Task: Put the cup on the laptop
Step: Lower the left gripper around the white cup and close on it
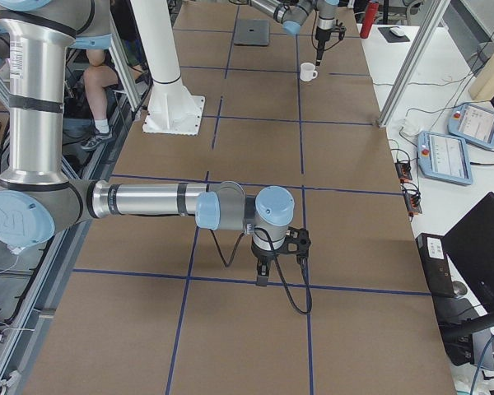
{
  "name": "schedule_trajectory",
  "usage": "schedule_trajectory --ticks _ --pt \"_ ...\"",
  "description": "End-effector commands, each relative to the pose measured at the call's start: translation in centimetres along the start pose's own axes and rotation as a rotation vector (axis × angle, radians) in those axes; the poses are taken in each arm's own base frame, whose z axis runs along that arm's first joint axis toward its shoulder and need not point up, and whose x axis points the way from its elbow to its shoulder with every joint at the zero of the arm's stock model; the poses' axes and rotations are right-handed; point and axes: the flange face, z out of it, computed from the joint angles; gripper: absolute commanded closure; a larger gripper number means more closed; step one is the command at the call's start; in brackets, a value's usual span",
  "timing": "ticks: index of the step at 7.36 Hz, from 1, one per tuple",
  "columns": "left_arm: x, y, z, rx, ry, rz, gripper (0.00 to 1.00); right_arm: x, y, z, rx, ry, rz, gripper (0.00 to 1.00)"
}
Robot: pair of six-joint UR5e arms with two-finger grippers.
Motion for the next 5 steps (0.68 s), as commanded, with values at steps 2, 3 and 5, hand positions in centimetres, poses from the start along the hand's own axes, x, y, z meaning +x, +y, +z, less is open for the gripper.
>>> schedule_trajectory --ticks 2,3,5 --pt "-1.6 -1.1 3.8 -0.004 -0.001 0.004 0.00 0.0 0.0 0.0 0.000 0.000 0.000 0.00" --pt "-1.5 -0.9 5.0 -0.004 -0.002 0.013 0.00 0.0 0.0 0.0 0.000 0.000 0.000 0.00" --pt "-1.5 -0.4 6.9 -0.015 0.000 0.025 0.00 0.0 0.0 0.0 0.001 0.000 -0.001 0.00"
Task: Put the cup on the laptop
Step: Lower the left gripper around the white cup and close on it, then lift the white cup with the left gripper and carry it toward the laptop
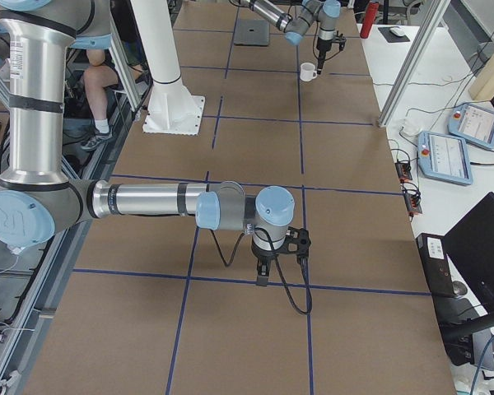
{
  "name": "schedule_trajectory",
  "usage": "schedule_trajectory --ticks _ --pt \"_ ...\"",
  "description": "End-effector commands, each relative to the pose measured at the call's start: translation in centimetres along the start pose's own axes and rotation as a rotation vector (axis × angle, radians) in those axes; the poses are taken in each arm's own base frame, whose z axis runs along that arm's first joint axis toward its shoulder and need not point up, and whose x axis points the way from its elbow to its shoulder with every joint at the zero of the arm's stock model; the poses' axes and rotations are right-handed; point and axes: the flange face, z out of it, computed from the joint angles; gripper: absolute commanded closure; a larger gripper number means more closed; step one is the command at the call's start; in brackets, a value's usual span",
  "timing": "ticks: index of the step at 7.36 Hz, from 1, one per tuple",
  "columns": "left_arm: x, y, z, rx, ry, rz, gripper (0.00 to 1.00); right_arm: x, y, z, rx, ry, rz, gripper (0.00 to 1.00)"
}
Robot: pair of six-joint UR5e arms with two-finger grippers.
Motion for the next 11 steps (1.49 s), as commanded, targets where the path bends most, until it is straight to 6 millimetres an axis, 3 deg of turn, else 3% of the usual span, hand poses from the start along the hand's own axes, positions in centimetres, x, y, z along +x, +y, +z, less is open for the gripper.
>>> schedule_trajectory --ticks 1,4,5,7,8,10,11 --pt "0.2 0.5 1.8 -0.015 -0.001 0.010 0.02 0.0 0.0 0.0 0.000 0.000 0.000 0.00" --pt "1.1 1.2 3.1 -0.031 -0.002 0.024 0.03 0.0 0.0 0.0 0.001 0.000 -0.001 0.00" --pt "1.1 1.3 3.1 -0.031 -0.002 0.024 0.23 0.0 0.0 0.0 0.001 0.000 -0.001 0.00" --pt "0.9 1.2 3.0 -0.030 -0.003 0.030 0.89 0.0 0.0 0.0 0.000 0.000 0.000 0.00" --pt "0.5 0.9 2.4 -0.022 -0.006 0.017 1.00 0.0 0.0 0.0 0.001 0.001 -0.001 0.00" --pt "-2.3 -0.8 -0.7 0.010 -0.010 -0.025 1.00 0.0 0.0 0.0 0.000 0.000 0.000 0.00" --pt "-3.9 -1.7 -3.2 0.036 -0.013 -0.043 1.00 0.0 0.0 0.0 0.000 0.000 0.000 0.00"
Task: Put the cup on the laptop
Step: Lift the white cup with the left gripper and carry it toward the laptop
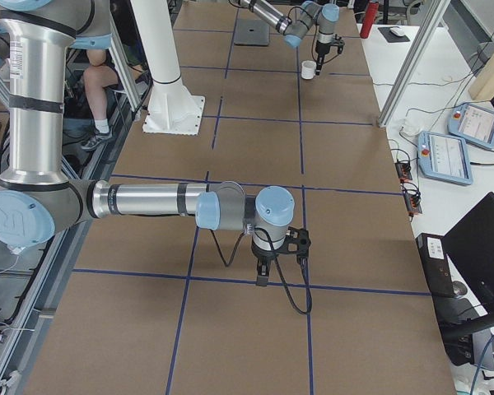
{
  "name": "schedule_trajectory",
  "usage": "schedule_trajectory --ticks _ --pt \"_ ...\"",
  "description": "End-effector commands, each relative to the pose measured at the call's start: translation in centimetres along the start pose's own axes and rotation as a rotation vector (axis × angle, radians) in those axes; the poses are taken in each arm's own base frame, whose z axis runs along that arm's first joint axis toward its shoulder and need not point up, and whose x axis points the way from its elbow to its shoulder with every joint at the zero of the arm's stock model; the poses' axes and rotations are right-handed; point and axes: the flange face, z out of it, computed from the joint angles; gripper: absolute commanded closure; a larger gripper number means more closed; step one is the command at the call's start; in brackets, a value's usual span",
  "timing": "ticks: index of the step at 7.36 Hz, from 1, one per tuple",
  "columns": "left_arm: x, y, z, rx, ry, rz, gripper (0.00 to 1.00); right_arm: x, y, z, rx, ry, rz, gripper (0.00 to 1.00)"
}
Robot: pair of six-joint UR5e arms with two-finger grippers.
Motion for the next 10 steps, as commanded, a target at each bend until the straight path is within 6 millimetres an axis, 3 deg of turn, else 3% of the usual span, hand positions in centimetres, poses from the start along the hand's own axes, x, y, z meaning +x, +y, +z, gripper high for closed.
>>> schedule_trajectory --ticks 1,2,5,8,10 --pt "-3.1 -1.6 -5.2 0.025 -0.024 -0.037 1.00 0.0 0.0 0.0 0.000 0.000 0.000 0.00" --pt "-5.4 -1.1 -7.7 0.016 -0.050 -0.007 1.00 0.0 0.0 0.0 0.000 0.000 0.000 0.00" --pt "-13.9 9.5 -10.6 0.058 -0.057 -0.030 1.00 0.0 0.0 0.0 0.001 0.001 -0.001 0.00" --pt "-22.6 25.8 -9.6 -0.002 -0.088 -0.102 1.00 0.1 0.0 0.0 0.000 0.001 0.000 0.00" --pt "-26.6 32.0 -8.6 0.003 -0.086 -0.114 1.00 0.1 0.0 0.1 -0.001 0.001 0.001 0.00"
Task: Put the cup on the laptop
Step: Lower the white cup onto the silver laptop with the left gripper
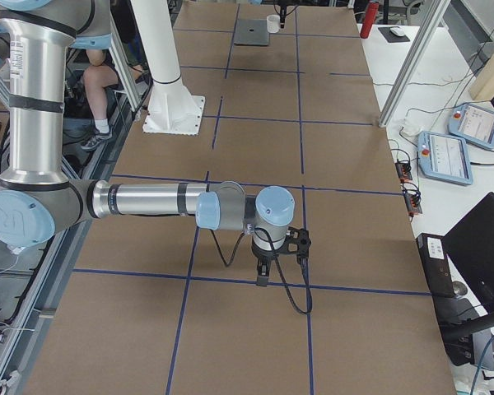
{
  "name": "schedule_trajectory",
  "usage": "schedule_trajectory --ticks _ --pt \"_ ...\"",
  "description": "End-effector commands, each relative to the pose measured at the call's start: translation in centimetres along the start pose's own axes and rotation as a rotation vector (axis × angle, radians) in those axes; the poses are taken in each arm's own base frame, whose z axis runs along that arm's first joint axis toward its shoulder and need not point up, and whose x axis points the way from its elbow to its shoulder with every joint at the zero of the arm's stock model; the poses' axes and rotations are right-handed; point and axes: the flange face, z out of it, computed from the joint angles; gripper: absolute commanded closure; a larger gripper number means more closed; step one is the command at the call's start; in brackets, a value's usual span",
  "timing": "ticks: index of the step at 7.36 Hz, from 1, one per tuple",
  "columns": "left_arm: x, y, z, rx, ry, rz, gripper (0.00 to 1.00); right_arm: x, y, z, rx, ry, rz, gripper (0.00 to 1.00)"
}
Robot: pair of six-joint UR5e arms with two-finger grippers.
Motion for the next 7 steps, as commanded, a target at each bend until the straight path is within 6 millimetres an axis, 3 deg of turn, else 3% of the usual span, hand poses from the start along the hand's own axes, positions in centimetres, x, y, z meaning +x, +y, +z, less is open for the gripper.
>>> schedule_trajectory --ticks 1,2,4,7 --pt "-5.3 6.4 1.8 0.025 0.013 -0.044 1.00 0.0 0.0 0.0 -0.001 0.000 0.001 0.00" --pt "-8.2 8.9 3.6 0.051 0.029 -0.065 1.00 0.0 0.0 0.0 0.000 0.000 0.000 0.00" --pt "-12.3 11.0 7.0 0.066 0.040 -0.076 1.00 0.0 0.0 0.0 -0.001 0.000 0.001 0.00" --pt "-12.6 11.5 7.2 0.062 0.039 -0.077 1.00 0.0 0.0 0.0 0.000 0.000 0.000 0.00"
